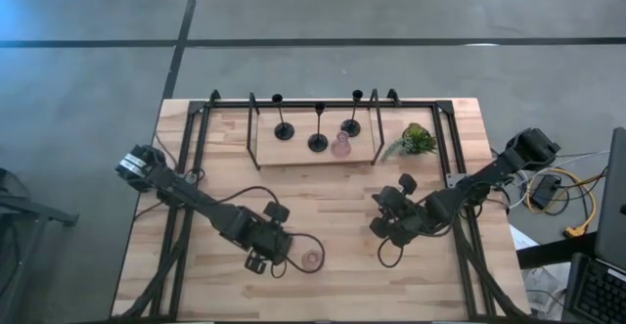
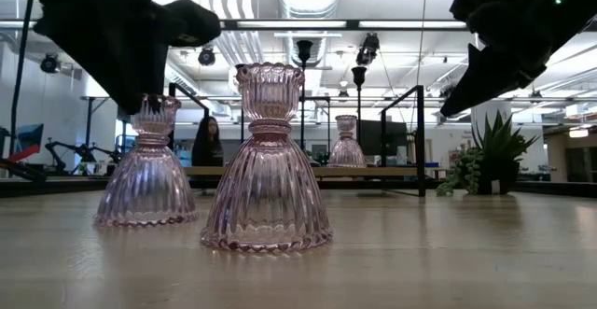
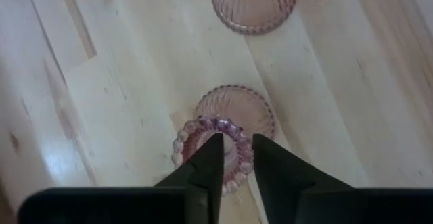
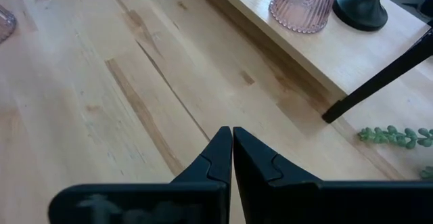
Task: Pick & Place candle stick holders
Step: Put the top pink candle holder on the shelf
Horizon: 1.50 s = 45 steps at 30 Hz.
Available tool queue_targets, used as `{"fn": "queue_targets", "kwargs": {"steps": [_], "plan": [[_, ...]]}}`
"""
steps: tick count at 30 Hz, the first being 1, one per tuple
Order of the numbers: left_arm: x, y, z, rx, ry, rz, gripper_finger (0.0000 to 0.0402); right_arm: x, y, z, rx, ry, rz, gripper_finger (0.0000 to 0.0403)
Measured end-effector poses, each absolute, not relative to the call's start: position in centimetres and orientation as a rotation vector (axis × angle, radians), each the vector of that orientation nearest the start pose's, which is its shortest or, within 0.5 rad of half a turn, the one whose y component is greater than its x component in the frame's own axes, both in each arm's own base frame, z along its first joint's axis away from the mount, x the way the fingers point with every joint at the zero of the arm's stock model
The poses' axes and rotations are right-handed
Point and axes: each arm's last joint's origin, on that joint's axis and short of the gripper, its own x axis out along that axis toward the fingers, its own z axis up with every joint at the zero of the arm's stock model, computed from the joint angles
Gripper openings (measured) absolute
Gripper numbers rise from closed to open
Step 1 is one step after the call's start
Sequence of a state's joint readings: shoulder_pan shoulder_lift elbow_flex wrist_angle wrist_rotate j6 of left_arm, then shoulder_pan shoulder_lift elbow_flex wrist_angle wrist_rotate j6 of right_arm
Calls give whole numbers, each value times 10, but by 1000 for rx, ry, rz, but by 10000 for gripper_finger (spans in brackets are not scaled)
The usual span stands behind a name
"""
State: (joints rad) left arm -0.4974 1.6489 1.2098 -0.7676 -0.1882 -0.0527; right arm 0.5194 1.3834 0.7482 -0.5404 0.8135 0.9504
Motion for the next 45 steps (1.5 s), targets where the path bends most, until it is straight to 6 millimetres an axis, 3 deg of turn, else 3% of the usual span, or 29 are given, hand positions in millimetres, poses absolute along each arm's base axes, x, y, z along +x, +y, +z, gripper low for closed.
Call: {"fn": "queue_targets", "kwargs": {"steps": [4, 9, 14, 19, 28, 37, 45], "plan": [[286, -144, 218, 348, 1135, -240, 37, 216, 99, 185, 148, 690, -640, 8], [284, -137, 211, 338, 1160, -236, 35, 215, 99, 183, 144, 694, -641, 8], [285, -131, 231, 387, 1205, -237, 29, 214, 98, 181, 146, 696, -646, 8], [297, -116, 267, 426, 1193, -224, 24, 214, 98, 180, 155, 693, -651, 8], [317, -48, 295, 438, 1210, -126, 24, 213, 97, 178, 150, 693, -653, 8], [325, 25, 297, 397, 1197, 18, 24, 212, 96, 177, 131, 682, -668, 8], [321, 65, 298, 348, 1200, 114, 24, 212, 96, 176, 129, 683, -668, 8]]}}
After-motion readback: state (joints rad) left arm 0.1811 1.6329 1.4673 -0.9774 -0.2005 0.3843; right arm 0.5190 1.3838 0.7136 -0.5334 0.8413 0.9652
